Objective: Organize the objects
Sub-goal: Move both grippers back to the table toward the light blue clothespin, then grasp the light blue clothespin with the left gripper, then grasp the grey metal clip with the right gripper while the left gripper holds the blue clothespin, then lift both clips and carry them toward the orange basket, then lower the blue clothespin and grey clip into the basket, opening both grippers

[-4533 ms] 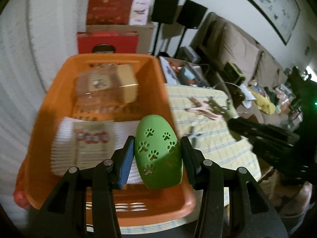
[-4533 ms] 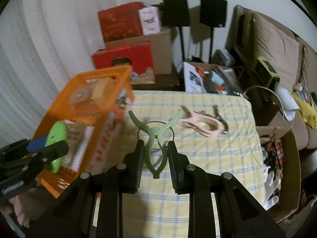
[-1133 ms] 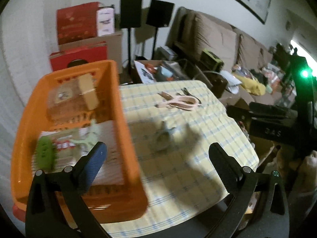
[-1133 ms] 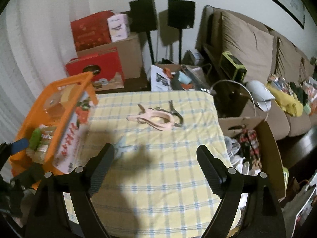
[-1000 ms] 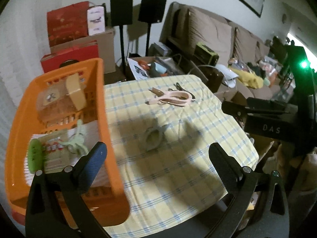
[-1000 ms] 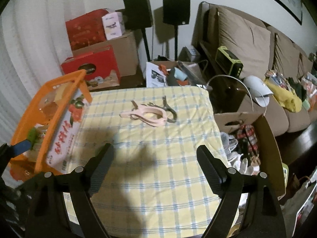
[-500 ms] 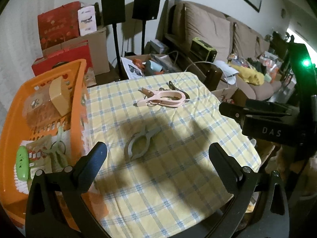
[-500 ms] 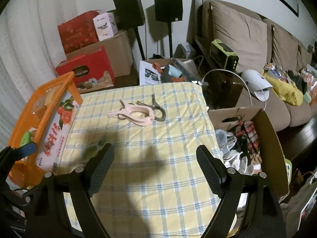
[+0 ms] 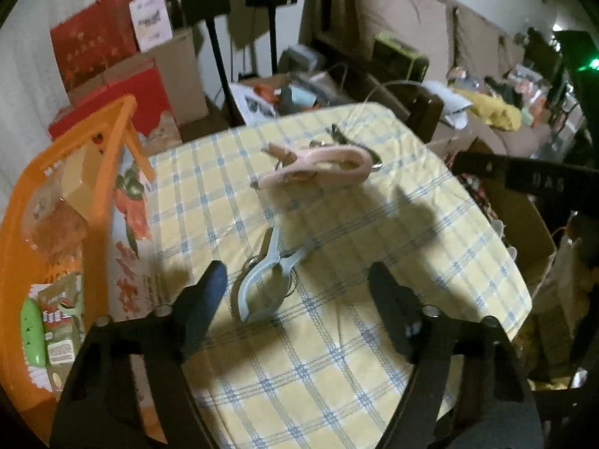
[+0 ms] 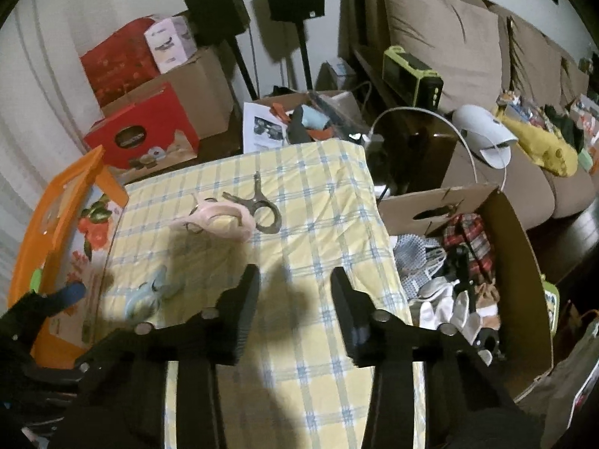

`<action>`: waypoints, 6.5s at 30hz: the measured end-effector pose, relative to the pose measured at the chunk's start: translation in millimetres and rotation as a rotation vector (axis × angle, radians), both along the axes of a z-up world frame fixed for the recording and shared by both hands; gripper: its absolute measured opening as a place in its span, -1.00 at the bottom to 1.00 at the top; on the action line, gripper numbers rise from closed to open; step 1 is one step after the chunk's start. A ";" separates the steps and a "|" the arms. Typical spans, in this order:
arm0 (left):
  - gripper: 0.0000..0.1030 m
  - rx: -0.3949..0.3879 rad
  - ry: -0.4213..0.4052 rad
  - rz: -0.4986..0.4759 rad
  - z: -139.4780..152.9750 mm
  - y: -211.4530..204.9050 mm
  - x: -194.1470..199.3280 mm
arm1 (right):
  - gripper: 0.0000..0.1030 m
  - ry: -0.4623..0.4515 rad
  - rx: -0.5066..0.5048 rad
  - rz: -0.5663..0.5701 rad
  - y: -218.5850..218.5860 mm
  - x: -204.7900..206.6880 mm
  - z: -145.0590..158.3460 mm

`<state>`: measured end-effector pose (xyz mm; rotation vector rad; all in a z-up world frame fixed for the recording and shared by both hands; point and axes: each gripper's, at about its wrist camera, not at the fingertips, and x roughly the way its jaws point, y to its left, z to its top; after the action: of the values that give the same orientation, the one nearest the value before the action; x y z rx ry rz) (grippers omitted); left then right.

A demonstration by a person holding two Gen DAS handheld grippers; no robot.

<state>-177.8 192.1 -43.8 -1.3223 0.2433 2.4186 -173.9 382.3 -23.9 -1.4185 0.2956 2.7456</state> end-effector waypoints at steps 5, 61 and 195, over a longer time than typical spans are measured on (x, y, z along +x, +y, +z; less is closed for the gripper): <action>0.35 0.006 -0.050 0.044 -11.4 -4.4 -12.8 | -0.40 -0.048 -0.018 -0.013 6.7 -29.5 -14.7; -0.36 0.160 -0.192 0.115 -55.6 -12.8 -10.5 | -0.94 -0.138 -0.072 -0.002 2.9 -20.6 -63.8; -0.20 0.133 0.272 0.297 73.7 -132.0 70.0 | -0.41 0.287 0.058 0.155 -176.9 77.0 52.2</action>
<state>-107.8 60.1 29.9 -1.0308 -0.0491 2.8084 -96.9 205.4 28.3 -1.0753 0.1159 3.0568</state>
